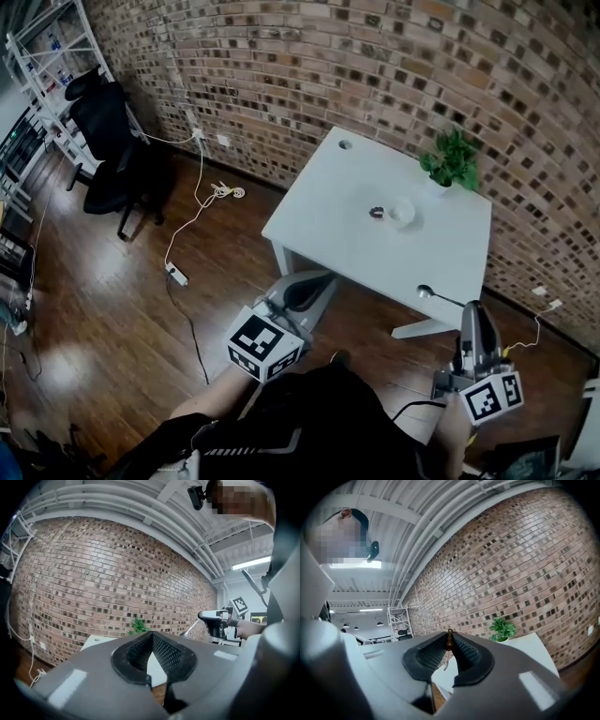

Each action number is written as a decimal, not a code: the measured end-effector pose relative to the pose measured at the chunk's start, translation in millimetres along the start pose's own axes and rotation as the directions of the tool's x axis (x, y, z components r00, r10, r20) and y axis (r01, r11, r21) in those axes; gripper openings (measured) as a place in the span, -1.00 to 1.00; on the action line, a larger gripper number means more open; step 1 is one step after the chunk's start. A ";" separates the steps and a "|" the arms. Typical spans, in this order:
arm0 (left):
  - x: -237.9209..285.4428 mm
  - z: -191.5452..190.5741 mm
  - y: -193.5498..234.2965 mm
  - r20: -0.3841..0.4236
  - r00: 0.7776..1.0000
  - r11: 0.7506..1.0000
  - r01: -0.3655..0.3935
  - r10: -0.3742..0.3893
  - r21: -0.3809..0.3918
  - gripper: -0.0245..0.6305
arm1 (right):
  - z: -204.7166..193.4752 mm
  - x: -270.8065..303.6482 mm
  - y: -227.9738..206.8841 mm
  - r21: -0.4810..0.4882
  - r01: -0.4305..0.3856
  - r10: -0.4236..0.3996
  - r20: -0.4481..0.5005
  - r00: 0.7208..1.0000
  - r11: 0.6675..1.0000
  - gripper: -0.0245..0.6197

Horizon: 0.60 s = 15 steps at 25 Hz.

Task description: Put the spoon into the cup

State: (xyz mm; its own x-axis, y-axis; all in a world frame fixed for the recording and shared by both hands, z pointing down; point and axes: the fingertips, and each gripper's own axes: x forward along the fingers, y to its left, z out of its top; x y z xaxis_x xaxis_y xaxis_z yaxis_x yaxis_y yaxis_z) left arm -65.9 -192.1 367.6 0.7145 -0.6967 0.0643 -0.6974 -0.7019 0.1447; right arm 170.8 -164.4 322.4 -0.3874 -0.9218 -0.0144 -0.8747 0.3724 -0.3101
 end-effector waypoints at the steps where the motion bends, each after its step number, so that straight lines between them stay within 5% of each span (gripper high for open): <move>1: 7.0 1.9 0.9 0.005 1.000 1.000 0.001 -0.001 0.002 -0.94 | 1.4 6.7 -7.9 0.001 -0.005 0.005 -0.002 1.000 1.000 -0.79; 11: 86.5 3.8 37.9 -0.045 0.995 0.996 -0.083 0.085 0.041 -0.94 | 14.6 79.2 -82.0 0.035 -0.061 0.062 -0.019 0.998 0.998 -0.79; 15: 121.1 8.6 49.4 -0.046 0.997 0.998 -0.061 0.063 0.031 -0.94 | 8.6 109.6 -102.0 0.068 -0.044 0.047 -0.029 0.998 0.997 -0.79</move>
State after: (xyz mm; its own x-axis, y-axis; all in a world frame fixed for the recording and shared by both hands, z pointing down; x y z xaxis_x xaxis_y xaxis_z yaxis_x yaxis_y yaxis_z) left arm -14.3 -312.4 374.1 0.6713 -0.7317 0.1182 -0.7412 -0.6623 0.1097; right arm 220.1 -304.3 344.3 -0.4359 -0.9000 -0.0013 -0.8349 0.4049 -0.3728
